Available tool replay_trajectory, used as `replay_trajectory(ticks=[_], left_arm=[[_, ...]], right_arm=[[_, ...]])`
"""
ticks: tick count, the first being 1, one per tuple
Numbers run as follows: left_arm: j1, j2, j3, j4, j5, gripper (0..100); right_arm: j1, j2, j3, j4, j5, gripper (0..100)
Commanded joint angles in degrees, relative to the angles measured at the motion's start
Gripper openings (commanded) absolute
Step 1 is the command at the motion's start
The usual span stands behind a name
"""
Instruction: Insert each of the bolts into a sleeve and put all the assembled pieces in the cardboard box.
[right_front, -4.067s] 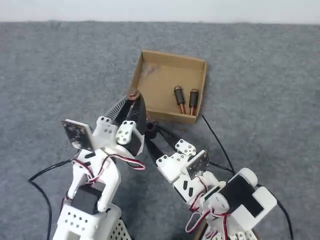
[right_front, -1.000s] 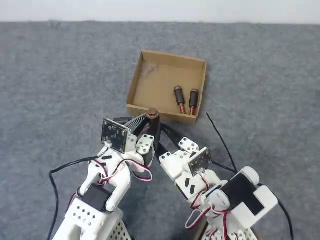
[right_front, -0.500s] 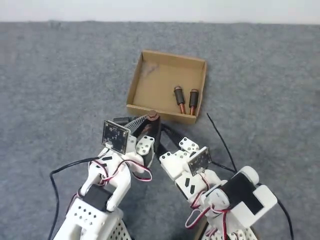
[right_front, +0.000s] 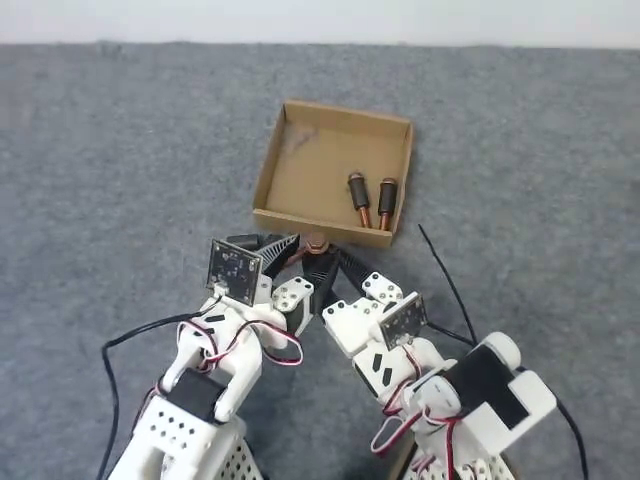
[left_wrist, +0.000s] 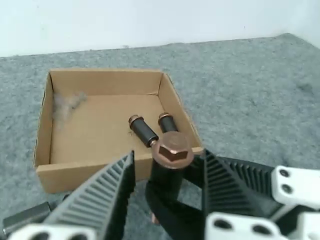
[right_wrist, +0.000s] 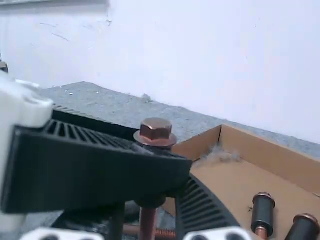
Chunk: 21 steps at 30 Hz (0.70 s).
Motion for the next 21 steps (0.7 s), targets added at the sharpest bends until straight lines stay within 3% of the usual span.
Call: replay_trajectory(ticks=[1,5,16,21], left_arm=[[0.26,0.70,-3.12,0.62,-0.79,20],[0.09,0.70,-7.52,1.14,-0.79,20],[0.00,0.70,-29.32,17.67,-0.97,20],[-6.51,0.70,-32.13,21.27,-0.88,20]], right_arm=[[0.75,-1.71,1.05,-0.31,1.41,0.6],[0.75,-1.71,0.97,-0.31,1.41,0.6],[2.59,-1.71,0.70,-0.31,1.32,0.6],[2.59,-1.71,1.05,-0.31,1.32,0.6]])
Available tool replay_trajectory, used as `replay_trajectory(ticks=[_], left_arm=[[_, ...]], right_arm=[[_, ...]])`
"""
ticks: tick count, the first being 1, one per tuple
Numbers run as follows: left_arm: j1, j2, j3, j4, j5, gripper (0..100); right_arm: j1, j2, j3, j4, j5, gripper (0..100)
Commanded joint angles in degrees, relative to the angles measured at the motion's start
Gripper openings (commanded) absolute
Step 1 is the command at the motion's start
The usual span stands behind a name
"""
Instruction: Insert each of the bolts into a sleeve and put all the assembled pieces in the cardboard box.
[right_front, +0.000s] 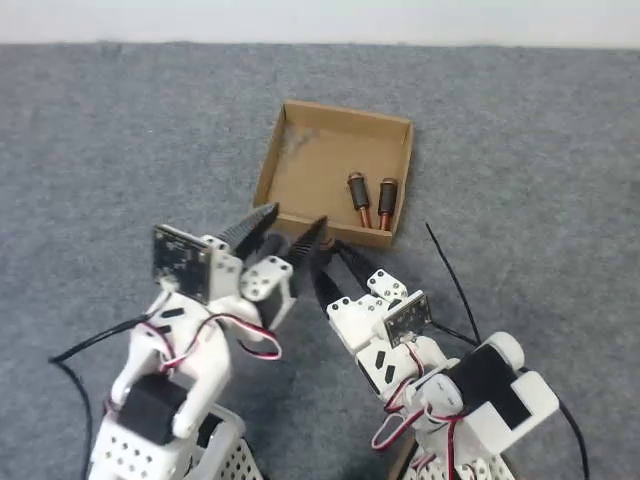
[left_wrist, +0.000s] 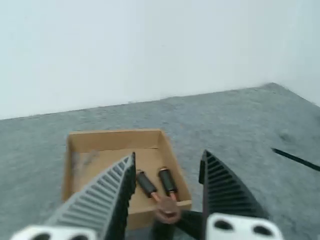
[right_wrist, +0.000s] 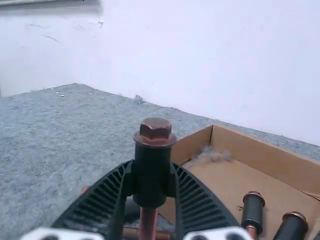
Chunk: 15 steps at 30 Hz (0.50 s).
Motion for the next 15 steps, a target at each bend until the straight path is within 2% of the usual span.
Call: replay_trajectory(ticks=[1,8,15], left_arm=[[-5.10,0.18,-3.74,0.62,-0.70,20],[-17.05,-1.93,-3.21,0.70,-0.97,0],[-24.44,-19.08,6.81,2.11,-0.70,2]], right_arm=[[0.84,-1.71,1.05,-0.31,1.32,0.6],[0.84,-1.71,1.05,-0.31,1.32,0.6],[0.84,-1.63,1.05,-0.31,1.23,0.6]])
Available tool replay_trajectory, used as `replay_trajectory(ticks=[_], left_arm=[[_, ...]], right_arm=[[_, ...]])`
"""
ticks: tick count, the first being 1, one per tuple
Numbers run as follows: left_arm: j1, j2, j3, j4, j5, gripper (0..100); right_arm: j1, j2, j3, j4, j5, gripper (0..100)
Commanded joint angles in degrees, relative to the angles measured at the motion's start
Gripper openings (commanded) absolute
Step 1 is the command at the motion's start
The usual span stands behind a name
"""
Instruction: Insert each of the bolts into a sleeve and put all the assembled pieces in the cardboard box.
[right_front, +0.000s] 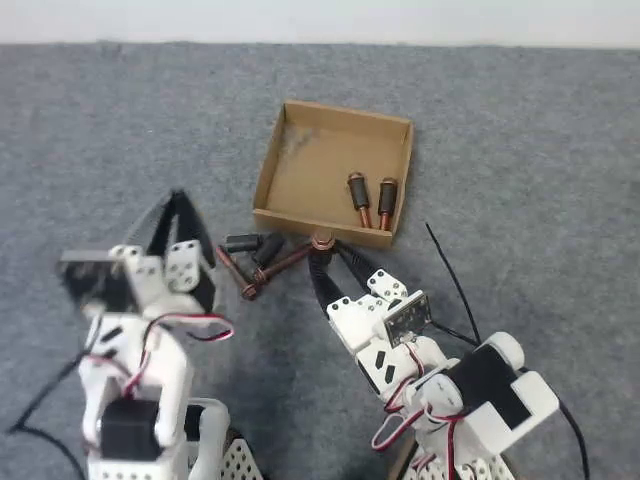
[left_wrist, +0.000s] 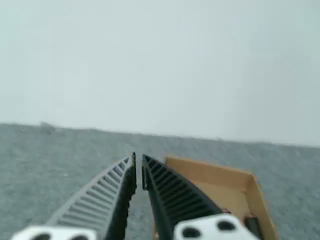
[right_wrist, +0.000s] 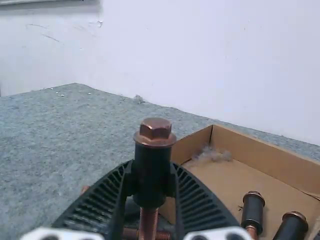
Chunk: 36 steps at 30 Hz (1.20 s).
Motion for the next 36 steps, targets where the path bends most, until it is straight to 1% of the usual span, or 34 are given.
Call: replay_trajectory(ticks=[1,4,9,14,18,21,25,27,31,36], left_arm=[[-3.08,-8.88,4.79,2.55,-0.79,2],[-7.30,-6.24,6.73,5.36,-0.79,2],[-12.57,-6.15,11.82,5.63,-0.79,2],[-14.86,-6.15,18.42,5.54,-0.79,2],[-16.97,-6.15,22.81,5.45,-1.14,2],[-16.97,-6.07,26.86,2.64,-1.32,2],[-16.88,-5.19,26.77,2.37,-1.32,2],[-16.79,-4.75,26.77,2.37,-2.90,2],[-15.47,-3.43,26.77,2.73,-5.19,2],[-14.68,-1.58,26.86,2.37,-5.19,2]], right_arm=[[0.84,-1.63,1.05,-0.22,1.23,0.6],[0.84,-1.63,1.05,-0.22,1.23,0.6],[0.92,-1.63,1.05,-0.22,1.41,0.6],[3.03,-1.80,0.44,-0.22,1.49,0.6],[3.30,-2.15,-2.02,-0.31,1.49,0.6],[3.30,-2.15,-4.57,-0.31,1.49,0.6],[3.38,-1.71,-8.35,0.31,1.58,0.6],[3.91,-2.24,-11.16,5.14,2.11,0.6],[5.93,-2.51,-19.43,16.22,6.24,0.6],[7.08,-2.51,-28.66,27.30,6.24,0.6]])
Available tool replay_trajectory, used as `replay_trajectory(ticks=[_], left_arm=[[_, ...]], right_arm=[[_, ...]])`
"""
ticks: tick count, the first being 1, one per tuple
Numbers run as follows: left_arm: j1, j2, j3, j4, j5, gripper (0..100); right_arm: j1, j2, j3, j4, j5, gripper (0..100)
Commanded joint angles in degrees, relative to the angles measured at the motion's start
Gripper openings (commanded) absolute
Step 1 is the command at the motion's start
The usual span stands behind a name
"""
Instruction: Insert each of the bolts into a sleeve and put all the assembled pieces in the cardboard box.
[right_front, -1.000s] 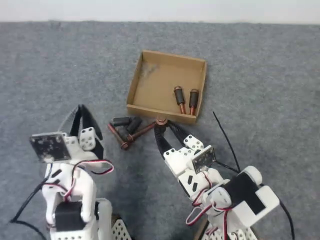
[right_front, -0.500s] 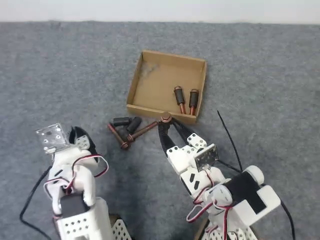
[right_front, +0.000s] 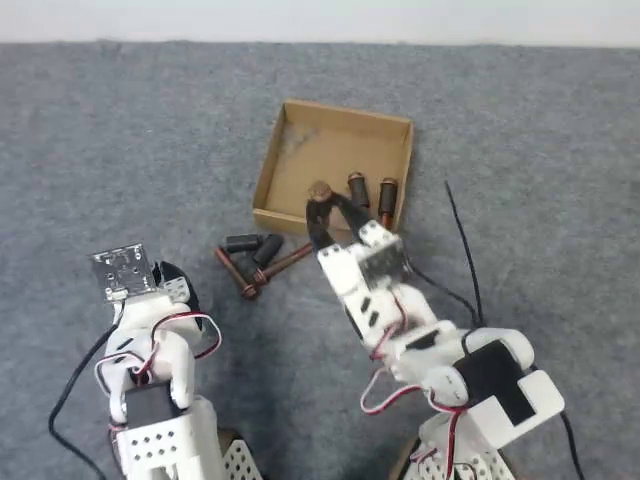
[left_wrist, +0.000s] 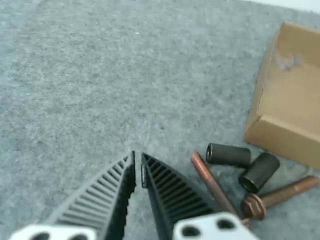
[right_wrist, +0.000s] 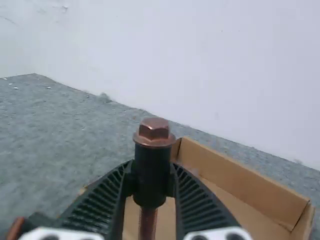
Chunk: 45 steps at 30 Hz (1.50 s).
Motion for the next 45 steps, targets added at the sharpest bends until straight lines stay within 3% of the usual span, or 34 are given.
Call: replay_trajectory(ticks=[1,22,32,38,45], left_arm=[[0.26,1.58,-0.66,-1.49,-0.70,2],[0.35,1.85,-0.66,-2.73,-0.79,2],[0.35,1.85,-0.66,-2.99,-0.79,2],[0.35,1.85,-0.66,-2.99,-0.79,2],[0.35,1.85,-0.66,-2.99,-0.79,2]], right_arm=[[1.27,-2.51,-8.79,7.60,1.23,0.6],[5.14,-1.27,-49.76,70.11,0.88,0.6],[5.23,12.26,-74.20,96.48,0.88,0.6],[5.93,20.00,-85.71,108.18,0.88,0.6],[9.10,28.18,-92.66,114.86,0.88,0.6]])
